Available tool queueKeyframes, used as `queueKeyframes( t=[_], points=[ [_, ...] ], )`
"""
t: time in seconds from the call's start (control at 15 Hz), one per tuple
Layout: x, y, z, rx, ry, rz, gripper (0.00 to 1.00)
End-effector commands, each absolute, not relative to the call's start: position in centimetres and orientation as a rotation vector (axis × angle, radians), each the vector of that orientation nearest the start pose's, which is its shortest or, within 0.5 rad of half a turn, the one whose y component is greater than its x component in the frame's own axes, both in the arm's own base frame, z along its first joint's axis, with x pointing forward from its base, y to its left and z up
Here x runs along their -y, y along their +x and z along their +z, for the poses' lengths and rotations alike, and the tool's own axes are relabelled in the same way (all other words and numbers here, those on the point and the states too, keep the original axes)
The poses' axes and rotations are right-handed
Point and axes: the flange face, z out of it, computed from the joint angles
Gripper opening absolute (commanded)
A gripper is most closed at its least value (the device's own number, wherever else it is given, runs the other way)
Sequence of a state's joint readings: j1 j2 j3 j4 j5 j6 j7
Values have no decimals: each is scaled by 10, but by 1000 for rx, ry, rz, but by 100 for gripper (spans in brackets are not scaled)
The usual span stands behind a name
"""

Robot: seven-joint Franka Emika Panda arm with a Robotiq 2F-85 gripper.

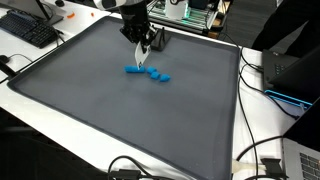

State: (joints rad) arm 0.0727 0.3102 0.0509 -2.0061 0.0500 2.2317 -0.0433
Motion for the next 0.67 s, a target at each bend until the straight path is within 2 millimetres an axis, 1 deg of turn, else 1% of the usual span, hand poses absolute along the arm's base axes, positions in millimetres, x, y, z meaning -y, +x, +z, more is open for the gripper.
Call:
queueKeyframes(
  t=[0.0, 0.27, 0.6],
  points=[
    [-61, 595, 294, 265, -3093, 111, 1],
    [-50, 606, 287, 295, -3099, 114, 1],
    [-43, 615, 269, 329, -3095, 137, 1]
  ],
)
